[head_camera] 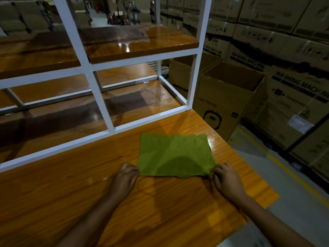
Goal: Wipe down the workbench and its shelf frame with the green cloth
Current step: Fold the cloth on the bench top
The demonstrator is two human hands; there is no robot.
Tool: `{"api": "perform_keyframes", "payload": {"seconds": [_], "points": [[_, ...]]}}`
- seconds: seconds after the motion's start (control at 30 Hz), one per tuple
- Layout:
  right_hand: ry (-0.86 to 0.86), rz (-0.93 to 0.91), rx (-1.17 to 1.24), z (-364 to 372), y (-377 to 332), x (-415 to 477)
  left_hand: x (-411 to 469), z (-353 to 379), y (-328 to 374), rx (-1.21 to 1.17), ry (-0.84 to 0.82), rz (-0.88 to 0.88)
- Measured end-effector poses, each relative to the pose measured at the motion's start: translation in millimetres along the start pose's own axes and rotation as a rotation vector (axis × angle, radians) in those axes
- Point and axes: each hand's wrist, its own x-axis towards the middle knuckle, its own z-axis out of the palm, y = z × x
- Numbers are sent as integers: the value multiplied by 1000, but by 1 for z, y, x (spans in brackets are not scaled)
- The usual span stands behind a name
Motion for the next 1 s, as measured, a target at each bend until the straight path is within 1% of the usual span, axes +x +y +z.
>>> {"api": "perform_keyframes", "payload": {"seconds": [0.07,0.13,0.2,0.27,0.3,0.33,0.4,0.47,0.6,0.67,0.77,0.83,0.93,1.0], "points": [[-34,10,40,-3,-1,-2,-6,-4,-3,-55,-18,-41],[-55,52,113,-9,-4,1,0,-13,-5,-115,-66,-144],[-43,135,222,-16,-6,12,13,-24,-3,-250,-95,-332],[-20,232,365,-28,-11,30,34,-39,5,-450,-88,-525],[-12,281,429,-35,-14,40,45,-45,7,-532,-73,-565],[7,316,480,-41,-18,50,56,-50,9,-580,-60,-570],[59,370,541,-46,-19,75,79,-58,7,-621,-53,-566],[82,424,564,-42,-10,102,107,-57,-5,-578,-34,-548],[50,517,526,-20,3,155,161,-39,-32,-310,-28,-465],[29,542,446,-8,6,168,178,-28,-37,-211,-81,-482],[-56,612,362,6,10,169,186,-12,-41,-86,-238,-528],[-66,605,314,13,12,165,184,-5,-43,-40,-265,-537],[-33,580,246,17,11,159,176,-4,-38,9,-229,-530],[15,546,189,19,8,151,168,-3,-35,35,-193,-585]]}}
